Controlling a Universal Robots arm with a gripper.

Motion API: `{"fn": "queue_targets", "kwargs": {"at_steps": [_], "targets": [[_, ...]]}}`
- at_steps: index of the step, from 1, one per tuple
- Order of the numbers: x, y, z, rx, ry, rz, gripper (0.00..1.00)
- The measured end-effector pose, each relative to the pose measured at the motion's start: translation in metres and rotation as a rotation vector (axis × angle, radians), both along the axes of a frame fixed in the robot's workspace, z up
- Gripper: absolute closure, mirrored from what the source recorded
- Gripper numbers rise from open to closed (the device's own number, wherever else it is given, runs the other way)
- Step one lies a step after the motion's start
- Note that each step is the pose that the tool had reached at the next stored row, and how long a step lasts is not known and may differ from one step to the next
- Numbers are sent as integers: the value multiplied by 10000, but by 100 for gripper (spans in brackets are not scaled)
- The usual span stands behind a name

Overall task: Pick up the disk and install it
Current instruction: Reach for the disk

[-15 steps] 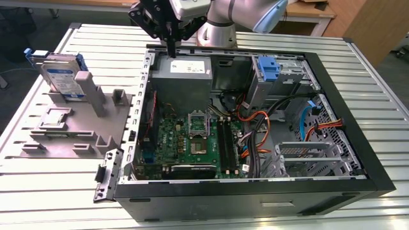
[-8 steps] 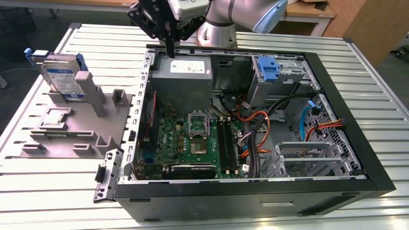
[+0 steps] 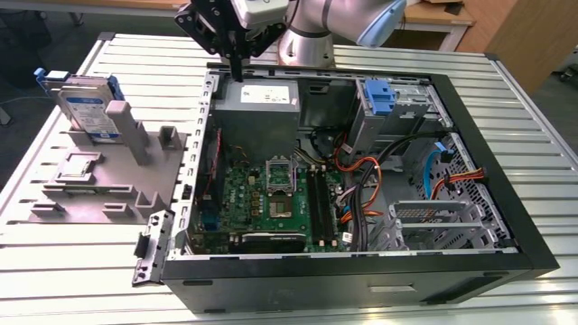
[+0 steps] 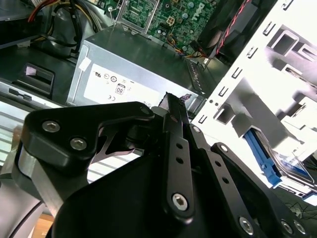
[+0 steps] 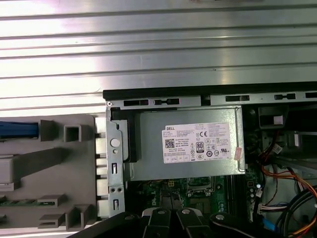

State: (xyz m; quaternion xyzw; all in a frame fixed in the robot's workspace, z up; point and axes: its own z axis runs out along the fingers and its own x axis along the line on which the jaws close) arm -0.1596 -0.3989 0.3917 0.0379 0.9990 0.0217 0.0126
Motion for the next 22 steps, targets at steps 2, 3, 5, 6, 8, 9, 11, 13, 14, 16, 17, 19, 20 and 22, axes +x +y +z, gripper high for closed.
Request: {"fn": "queue_targets", "kwargs": {"at_steps": [2,3,5,6,8,9,11,13,14,16,17,19,20,22], "targets": [[-8,0,-1,0,1,0,90],[-11,0,-1,0,3,0,90],[-15,0,-2,0,5,0,90],[-16,0,-2,0,8,1,90],[-19,0,-3,0,9,0,90],[-21,0,-3,0,9,0,90],[-27,0,-4,0,10,-1,90],[-36,0,-4,0,11,-1,90],[-38,0,-4,0,11,0,90],[-42,0,-5,0,15,1,90],[-44,0,-5,0,16,1,90],[-47,0,-6,0,19,0,90],[-49,0,-6,0,21,0,90],[-55,0,-6,0,21,-1,90]]}}
